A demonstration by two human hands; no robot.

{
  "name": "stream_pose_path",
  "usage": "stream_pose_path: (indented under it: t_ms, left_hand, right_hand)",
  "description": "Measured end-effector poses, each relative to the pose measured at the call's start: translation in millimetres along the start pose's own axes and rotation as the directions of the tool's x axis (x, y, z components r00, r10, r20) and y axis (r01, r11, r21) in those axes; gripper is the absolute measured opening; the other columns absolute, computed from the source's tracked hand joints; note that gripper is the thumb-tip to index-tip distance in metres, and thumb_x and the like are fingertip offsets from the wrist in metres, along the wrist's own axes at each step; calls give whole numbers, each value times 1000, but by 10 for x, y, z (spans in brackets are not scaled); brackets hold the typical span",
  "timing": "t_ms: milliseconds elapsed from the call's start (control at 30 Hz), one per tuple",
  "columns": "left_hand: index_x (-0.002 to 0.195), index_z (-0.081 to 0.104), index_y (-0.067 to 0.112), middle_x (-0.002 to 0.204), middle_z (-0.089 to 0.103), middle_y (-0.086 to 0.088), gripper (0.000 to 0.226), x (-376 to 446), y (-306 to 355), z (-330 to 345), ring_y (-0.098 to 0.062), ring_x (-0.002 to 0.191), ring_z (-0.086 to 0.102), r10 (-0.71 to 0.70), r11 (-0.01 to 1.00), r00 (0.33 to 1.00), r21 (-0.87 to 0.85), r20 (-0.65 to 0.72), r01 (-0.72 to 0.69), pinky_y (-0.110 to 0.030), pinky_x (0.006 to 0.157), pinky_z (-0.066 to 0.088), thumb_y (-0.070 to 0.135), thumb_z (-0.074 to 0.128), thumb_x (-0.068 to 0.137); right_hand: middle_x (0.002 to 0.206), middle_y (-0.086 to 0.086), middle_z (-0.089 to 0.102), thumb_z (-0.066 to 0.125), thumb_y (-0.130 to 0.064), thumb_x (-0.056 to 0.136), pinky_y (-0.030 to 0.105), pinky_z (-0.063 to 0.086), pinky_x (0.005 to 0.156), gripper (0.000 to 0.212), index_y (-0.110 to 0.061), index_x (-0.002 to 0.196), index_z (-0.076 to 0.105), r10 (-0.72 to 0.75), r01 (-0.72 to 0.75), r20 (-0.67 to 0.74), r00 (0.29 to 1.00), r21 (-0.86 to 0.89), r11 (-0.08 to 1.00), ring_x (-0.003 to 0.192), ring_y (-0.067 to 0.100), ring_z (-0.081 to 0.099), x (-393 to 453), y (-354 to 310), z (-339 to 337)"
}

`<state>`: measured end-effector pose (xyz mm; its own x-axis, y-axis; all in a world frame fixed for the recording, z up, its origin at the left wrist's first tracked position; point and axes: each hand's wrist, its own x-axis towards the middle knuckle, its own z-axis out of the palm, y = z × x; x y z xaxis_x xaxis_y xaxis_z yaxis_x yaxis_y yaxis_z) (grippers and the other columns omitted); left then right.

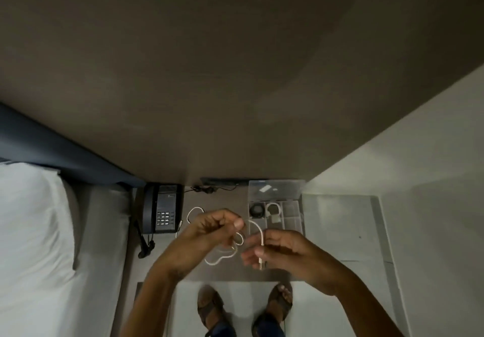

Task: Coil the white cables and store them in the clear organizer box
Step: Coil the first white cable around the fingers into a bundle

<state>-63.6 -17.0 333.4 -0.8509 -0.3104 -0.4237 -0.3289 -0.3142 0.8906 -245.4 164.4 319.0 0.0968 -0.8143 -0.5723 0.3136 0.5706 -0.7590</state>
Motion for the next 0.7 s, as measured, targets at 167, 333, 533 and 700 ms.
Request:
stream_pose_path:
  t_ms: [167, 333, 533, 700]
  left_hand:
    - [101, 75, 13, 85, 62, -9, 28, -233, 603, 378, -2, 68, 55, 28, 995, 999, 98, 25, -31, -16, 64, 44, 38, 63, 99]
    - [114, 67, -6, 107, 66, -31, 31, -489, 813, 618, -19, 94, 67, 103, 987, 992, 116, 68, -110, -24, 79, 56, 19, 51, 107]
    - [117, 70, 1, 112, 71, -27, 28, -739, 895, 702, -40, 106, 71, 139, 990, 988, 40, -61, -137, -43, 92, 58, 18, 52, 104]
    - [117, 70, 0, 110, 74, -19, 29, -887, 1041, 739, -22, 101, 73, 151, 986, 987, 80, -54, -147, -28, 87, 61, 19, 51, 105]
  right_hand:
    - [138, 17, 71, 54, -5, 110, 37, 54, 108, 32, -5, 140, 64, -168, 62, 232, 958, 402, 913, 132, 32, 66, -556, -137, 337]
    - [162, 23, 47, 22, 8, 113, 43, 39, 124, 49, 3, 159, 37, -449, 206, 134, 883, 750, 628, 152, 34, 45, -828, -331, 691]
    - [167, 26, 36, 26, 3, 115, 45, 35, 126, 47, 3, 162, 30, -415, 284, 29, 909, 687, 669, 156, 38, 36, -1050, -541, 875]
    - [165, 24, 42, 34, -4, 115, 42, 39, 124, 45, 1, 159, 38, -391, 240, 64, 918, 696, 677, 154, 37, 40, -1254, -662, 989]
